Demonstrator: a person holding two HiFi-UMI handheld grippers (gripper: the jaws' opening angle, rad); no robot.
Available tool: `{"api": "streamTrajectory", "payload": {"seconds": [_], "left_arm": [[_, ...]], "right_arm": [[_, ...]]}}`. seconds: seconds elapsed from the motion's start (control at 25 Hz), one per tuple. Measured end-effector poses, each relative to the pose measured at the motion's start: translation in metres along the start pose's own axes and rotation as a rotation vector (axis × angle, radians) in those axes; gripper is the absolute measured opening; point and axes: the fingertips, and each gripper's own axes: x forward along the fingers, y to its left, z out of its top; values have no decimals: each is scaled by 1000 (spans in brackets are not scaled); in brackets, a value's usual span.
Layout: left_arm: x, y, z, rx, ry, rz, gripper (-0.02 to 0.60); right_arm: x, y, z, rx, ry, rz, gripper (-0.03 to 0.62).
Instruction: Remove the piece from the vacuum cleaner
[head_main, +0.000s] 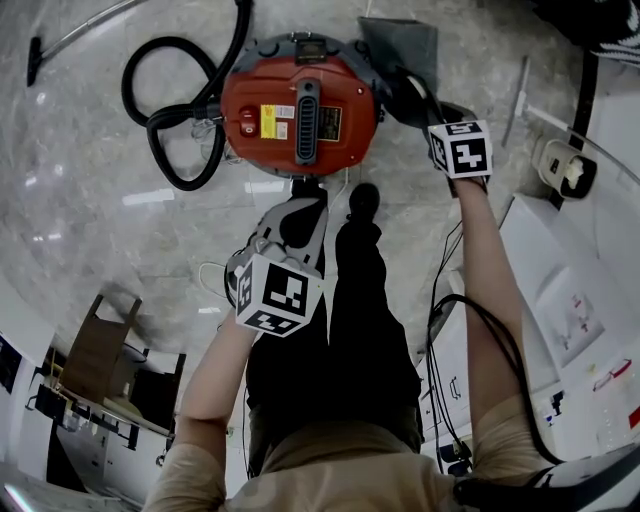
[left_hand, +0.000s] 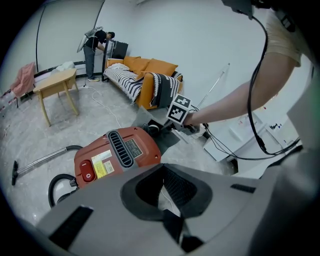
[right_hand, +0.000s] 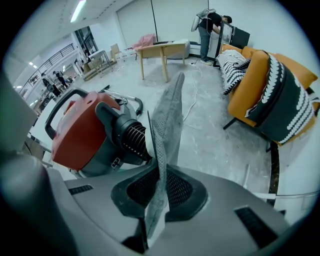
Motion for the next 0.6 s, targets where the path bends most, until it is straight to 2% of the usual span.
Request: {"api": "streamTrajectory", "payload": {"seconds": [0.36,0.48,0.6], "left_arm": [[2,-4,1,0,4,-1,4],[3,-4,0,-1,7,-2,4],[5,-5,-2,2,14,-7,3]], "right_arm": [[-2,-8,-1,14,-5,-25,28],[-4,-28,-18,70,28,-68,25],[-9,-39,-38,102,46,-75,25]]}}
